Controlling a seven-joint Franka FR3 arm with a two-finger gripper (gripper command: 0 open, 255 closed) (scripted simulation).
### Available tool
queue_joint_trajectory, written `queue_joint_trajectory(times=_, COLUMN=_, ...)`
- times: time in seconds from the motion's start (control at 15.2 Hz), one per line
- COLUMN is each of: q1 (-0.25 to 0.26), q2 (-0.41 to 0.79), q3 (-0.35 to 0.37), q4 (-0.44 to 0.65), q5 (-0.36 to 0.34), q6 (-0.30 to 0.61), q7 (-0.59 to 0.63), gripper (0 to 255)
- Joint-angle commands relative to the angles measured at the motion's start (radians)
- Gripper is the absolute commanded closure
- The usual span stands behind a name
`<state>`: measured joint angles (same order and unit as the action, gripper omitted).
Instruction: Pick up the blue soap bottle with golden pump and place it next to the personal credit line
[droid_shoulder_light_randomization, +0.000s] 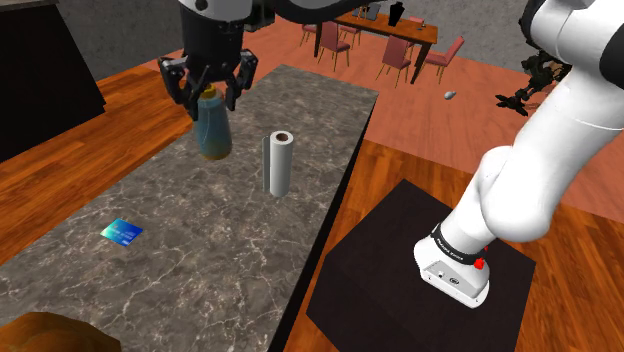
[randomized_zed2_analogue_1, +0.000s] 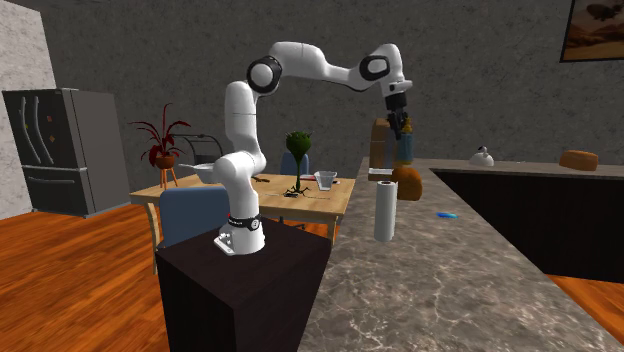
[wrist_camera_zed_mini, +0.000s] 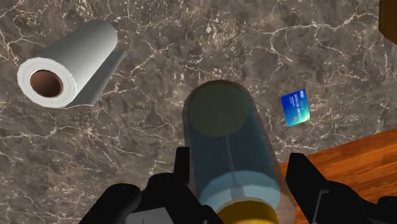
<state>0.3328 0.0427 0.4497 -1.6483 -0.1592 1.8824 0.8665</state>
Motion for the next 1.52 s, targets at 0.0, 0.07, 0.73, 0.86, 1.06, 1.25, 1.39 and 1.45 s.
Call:
queue_joint_trajectory(times=0.0, q1=0.032, q2=0.072, q3=0.025, q4=0.078, q5=-0.044, q6=-0.022, q7=0.06, gripper=255)
queue_joint_trajectory(times=0.07, q1=0.051, q2=0.108, q3=0.033, q4=0.121, q5=-0.066, q6=-0.037, q7=0.085, gripper=255)
queue_joint_trajectory(times=0.73, q1=0.374, q2=0.579, q3=0.036, q4=0.802, q5=-0.303, q6=-0.311, q7=0.242, gripper=255)
queue_joint_trajectory(times=0.86, q1=0.467, q2=0.704, q3=0.004, q4=1.015, q5=-0.336, q6=-0.388, q7=0.229, gripper=255)
queue_joint_trajectory(times=1.06, q1=0.417, q2=0.64, q3=0.019, q4=0.853, q5=-0.319, q6=-0.301, q7=0.257, gripper=255)
queue_joint_trajectory(times=1.25, q1=0.386, q2=0.607, q3=0.027, q4=0.749, q5=-0.31, q6=-0.237, q7=0.276, gripper=255)
queue_joint_trajectory(times=1.39, q1=0.371, q2=0.591, q3=0.03, q4=0.694, q5=-0.306, q6=-0.2, q7=0.285, gripper=255)
queue_joint_trajectory(times=1.45, q1=0.364, q2=0.585, q3=0.031, q4=0.669, q5=-0.305, q6=-0.183, q7=0.29, gripper=255)
